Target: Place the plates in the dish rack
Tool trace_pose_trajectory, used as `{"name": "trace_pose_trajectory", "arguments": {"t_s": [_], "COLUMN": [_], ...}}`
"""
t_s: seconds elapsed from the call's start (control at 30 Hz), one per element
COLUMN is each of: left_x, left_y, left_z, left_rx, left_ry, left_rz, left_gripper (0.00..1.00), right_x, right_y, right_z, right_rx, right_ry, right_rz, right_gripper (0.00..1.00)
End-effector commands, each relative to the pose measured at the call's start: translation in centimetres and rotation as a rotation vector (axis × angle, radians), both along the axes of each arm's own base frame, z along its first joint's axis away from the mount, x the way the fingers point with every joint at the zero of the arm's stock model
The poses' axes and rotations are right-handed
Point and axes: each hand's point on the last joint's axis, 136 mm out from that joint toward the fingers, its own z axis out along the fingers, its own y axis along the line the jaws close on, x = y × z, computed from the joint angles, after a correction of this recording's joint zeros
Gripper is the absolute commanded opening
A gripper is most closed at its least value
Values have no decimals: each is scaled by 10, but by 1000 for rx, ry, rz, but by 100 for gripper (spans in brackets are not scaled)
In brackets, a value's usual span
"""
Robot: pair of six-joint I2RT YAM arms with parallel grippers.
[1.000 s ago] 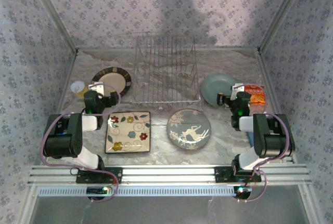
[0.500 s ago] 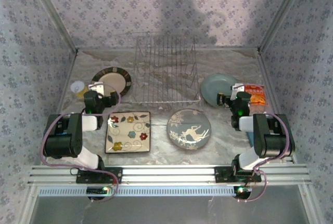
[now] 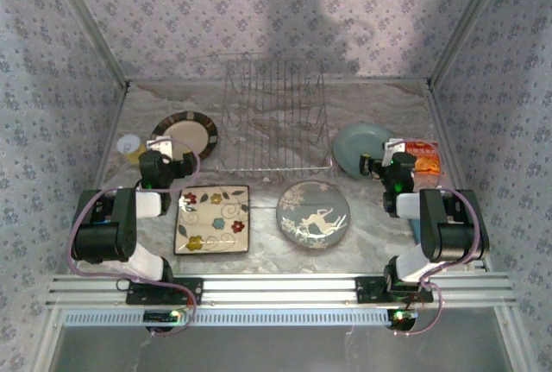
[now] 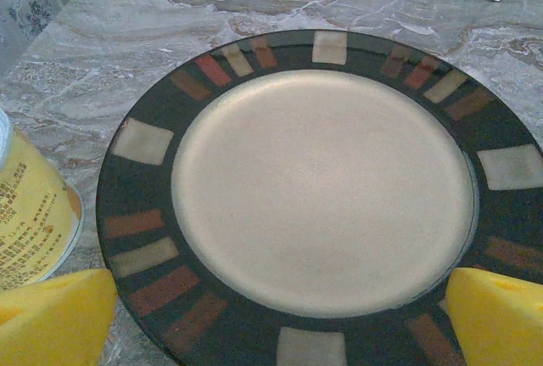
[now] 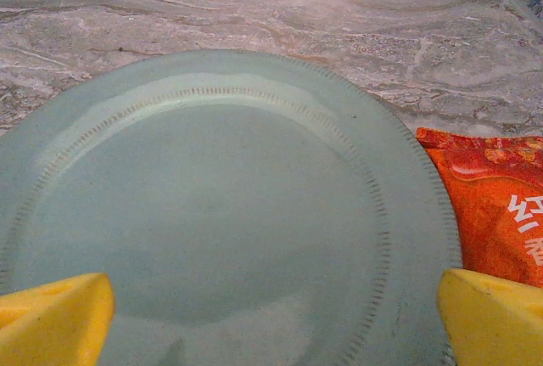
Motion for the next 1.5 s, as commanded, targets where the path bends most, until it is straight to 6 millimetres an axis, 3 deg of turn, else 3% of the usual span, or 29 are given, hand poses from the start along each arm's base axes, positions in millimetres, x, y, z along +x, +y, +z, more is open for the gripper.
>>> {"name": "trace_pose_trajectory", "arguments": {"t_s": [0.0,0.4,0.53,0.63,0.87,1.0,1.2,1.33,1.47], "left_x": [2,3,8,2,-30,-50,-94,-120,-136], "left_y": [0,0,-2,3,22,5,-33,-52,-56], "left_z": [4,7,27,58,133,152,162,151,135], "left_rx": [-5,-18,-20,-41,-118,-238,-339,-404,-462], "left_ry": [-11,-4,49,24,109,215,303,388,452], "left_rz": [3,-13,-25,25,188,123,-55,-141,-113], "left_gripper": [99,99,99,99,99,99,99,99,99], "right_x": [6,6,5,2,-14,-23,-30,-34,-41], "right_y": [0,2,11,13,21,22,51,68,87], "right_z": [10,13,26,45,114,145,179,195,204], "right_rx": [-8,15,20,18,78,137,220,307,360], "right_ry": [-25,-27,-27,-40,-32,78,127,146,173], "right_rz": [7,33,87,101,84,28,82,92,133], "right_gripper": [100,100,100,100,100,100,100,100,100]}}
